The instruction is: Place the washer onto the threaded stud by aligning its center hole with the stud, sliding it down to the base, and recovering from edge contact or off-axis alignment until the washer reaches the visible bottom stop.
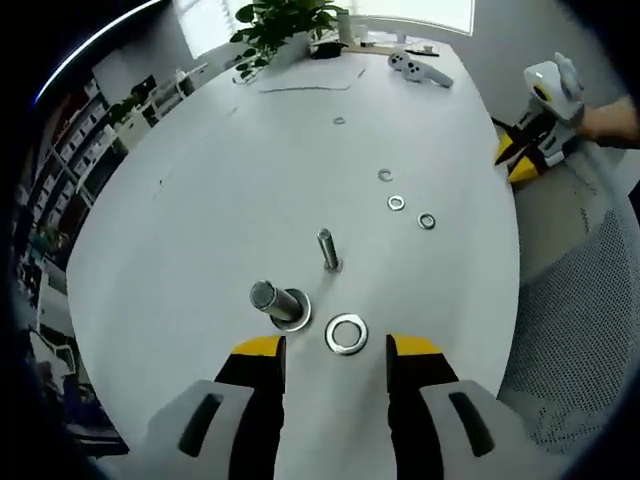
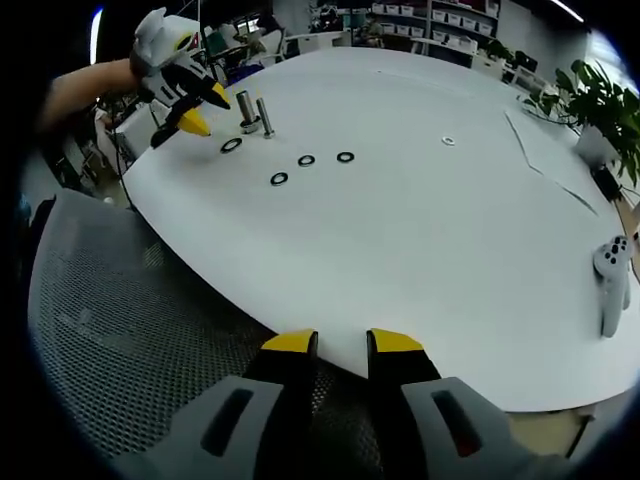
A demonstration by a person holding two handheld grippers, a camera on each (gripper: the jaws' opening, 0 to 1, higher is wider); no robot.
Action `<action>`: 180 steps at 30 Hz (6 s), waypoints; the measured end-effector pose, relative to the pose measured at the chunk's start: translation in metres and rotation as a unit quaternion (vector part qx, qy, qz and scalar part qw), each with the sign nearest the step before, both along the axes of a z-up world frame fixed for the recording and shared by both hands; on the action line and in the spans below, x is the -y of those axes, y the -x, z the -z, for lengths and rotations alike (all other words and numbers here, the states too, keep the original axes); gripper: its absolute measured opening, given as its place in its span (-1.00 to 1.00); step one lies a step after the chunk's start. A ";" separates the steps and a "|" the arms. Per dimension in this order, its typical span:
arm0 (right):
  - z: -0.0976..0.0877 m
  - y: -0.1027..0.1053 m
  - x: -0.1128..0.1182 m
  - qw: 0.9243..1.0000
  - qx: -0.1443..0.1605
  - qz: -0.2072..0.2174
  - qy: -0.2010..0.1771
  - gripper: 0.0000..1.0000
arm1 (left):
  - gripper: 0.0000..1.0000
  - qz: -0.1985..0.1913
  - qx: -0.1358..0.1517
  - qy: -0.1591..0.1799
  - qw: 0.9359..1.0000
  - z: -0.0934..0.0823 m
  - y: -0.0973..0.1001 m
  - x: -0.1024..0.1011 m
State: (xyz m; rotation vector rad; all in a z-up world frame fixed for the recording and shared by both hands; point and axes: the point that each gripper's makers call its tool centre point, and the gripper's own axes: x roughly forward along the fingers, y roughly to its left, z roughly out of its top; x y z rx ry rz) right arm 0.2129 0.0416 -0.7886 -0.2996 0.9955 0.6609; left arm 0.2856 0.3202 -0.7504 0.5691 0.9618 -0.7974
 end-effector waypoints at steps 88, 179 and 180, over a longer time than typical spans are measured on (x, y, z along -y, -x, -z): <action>0.000 0.002 -0.002 1.000 -0.002 -0.009 -0.002 -0.55 | -0.61 0.079 -0.078 -0.084 0.990 0.044 0.003 0.011; 0.000 0.000 -0.001 1.000 0.000 0.000 -0.004 -0.55 | -0.62 0.049 -0.009 -0.087 0.995 -0.020 -0.058 -0.007; 0.000 0.000 -0.001 1.000 0.000 0.001 -0.004 -0.55 | -0.62 0.050 -0.009 -0.088 0.995 -0.020 -0.058 -0.007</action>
